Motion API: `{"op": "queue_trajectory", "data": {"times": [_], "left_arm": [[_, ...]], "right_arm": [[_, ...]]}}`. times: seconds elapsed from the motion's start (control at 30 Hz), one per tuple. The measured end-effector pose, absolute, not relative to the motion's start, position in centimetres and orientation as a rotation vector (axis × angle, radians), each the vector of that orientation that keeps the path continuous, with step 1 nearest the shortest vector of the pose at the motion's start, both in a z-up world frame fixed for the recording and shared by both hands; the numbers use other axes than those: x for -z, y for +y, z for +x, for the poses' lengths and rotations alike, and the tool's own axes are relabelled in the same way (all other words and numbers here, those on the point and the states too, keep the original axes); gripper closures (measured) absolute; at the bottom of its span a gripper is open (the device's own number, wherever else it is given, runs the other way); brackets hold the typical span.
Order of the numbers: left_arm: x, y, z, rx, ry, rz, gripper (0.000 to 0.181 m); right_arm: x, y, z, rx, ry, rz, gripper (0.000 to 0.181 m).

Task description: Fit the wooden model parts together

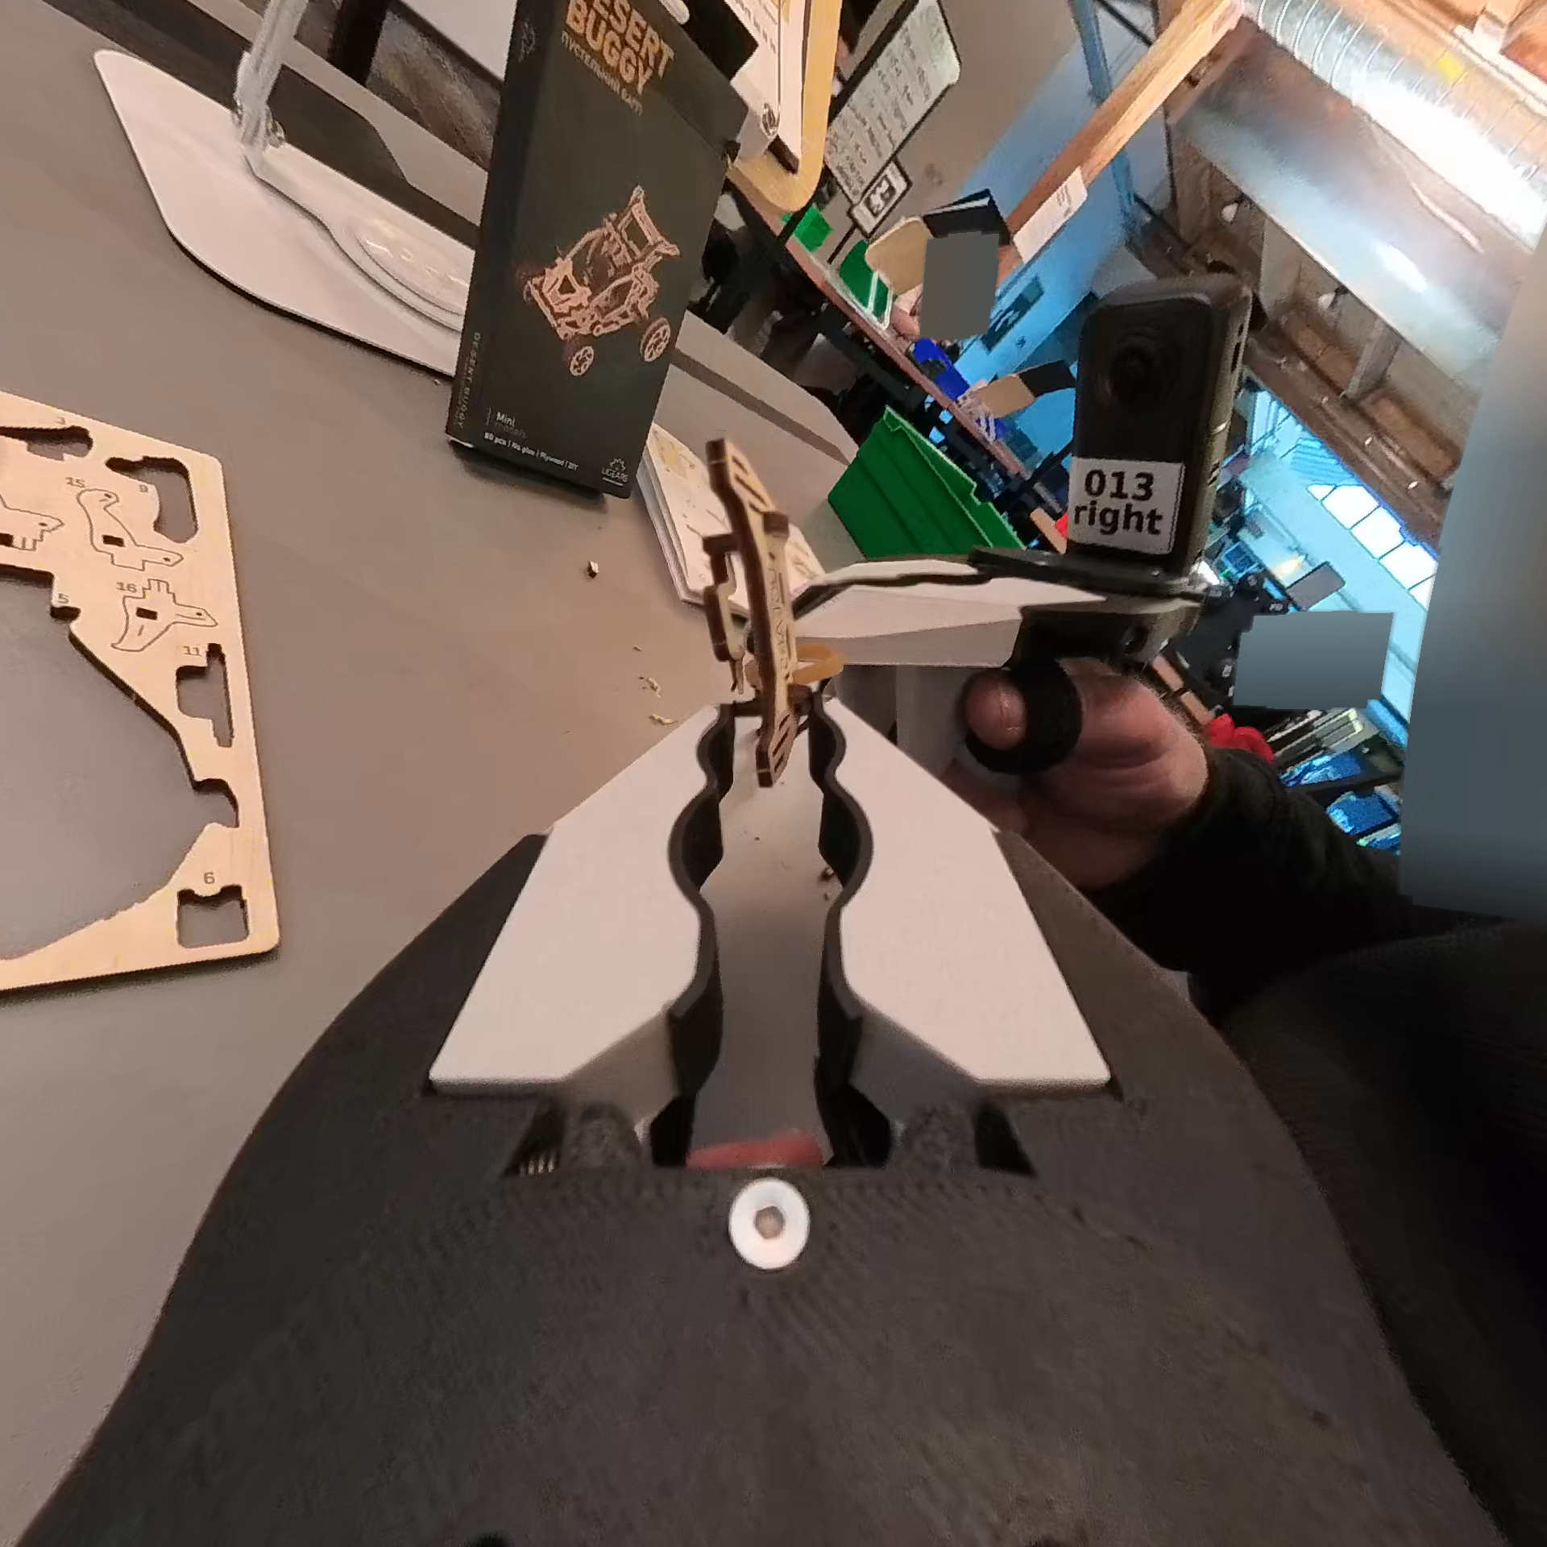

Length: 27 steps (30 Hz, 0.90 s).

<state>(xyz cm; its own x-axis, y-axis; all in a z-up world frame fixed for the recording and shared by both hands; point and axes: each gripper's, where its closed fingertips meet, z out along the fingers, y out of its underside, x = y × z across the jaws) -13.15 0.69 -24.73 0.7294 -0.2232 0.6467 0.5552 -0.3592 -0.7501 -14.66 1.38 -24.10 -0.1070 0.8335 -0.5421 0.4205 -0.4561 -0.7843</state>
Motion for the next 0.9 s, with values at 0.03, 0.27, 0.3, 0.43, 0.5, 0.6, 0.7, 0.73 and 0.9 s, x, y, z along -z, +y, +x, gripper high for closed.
{"op": "queue_trajectory", "data": {"times": [0.03, 0.27, 0.3, 0.43, 0.5, 0.6, 0.7, 0.73, 0.9], "left_arm": [[24.73, 0.67, -13.26, 0.824, -0.259, -1.766, 0.166], [24.83, 0.56, -13.44, 0.825, -0.240, -1.779, 0.166], [24.86, 0.55, -13.44, 0.823, -0.235, -1.781, 0.166], [24.85, 0.51, -13.41, 0.831, -0.220, -1.787, 0.166], [24.86, 0.50, -13.39, 0.830, -0.209, -1.788, 0.166], [25.00, 0.46, -13.39, 0.829, -0.193, -1.796, 0.166], [25.05, 0.39, -13.38, 0.837, -0.178, -1.804, 0.166], [25.08, 0.37, -13.41, 0.839, -0.176, -1.807, 0.166], [25.18, 0.31, -13.34, 0.852, -0.160, -1.816, 0.166]], "right_arm": [[24.07, 1.39, -14.64, -1.581, -1.382, -1.808, 0.181], [23.94, 1.33, -14.63, -1.600, -1.381, -1.810, 0.181], [23.92, 1.32, -14.63, -1.602, -1.381, -1.811, 0.181], [23.90, 1.29, -14.61, -1.626, -1.372, -1.820, 0.181], [23.87, 1.29, -14.60, -1.635, -1.368, -1.824, 0.181], [24.00, 1.26, -14.57, -1.624, -1.378, -1.832, 0.181], [24.00, 1.24, -14.53, -1.629, -1.381, -1.831, 0.181], [23.99, 1.22, -14.53, -1.632, -1.380, -1.830, 0.181], [23.98, 1.15, -14.59, -1.642, -1.373, -1.827, 0.181]]}}
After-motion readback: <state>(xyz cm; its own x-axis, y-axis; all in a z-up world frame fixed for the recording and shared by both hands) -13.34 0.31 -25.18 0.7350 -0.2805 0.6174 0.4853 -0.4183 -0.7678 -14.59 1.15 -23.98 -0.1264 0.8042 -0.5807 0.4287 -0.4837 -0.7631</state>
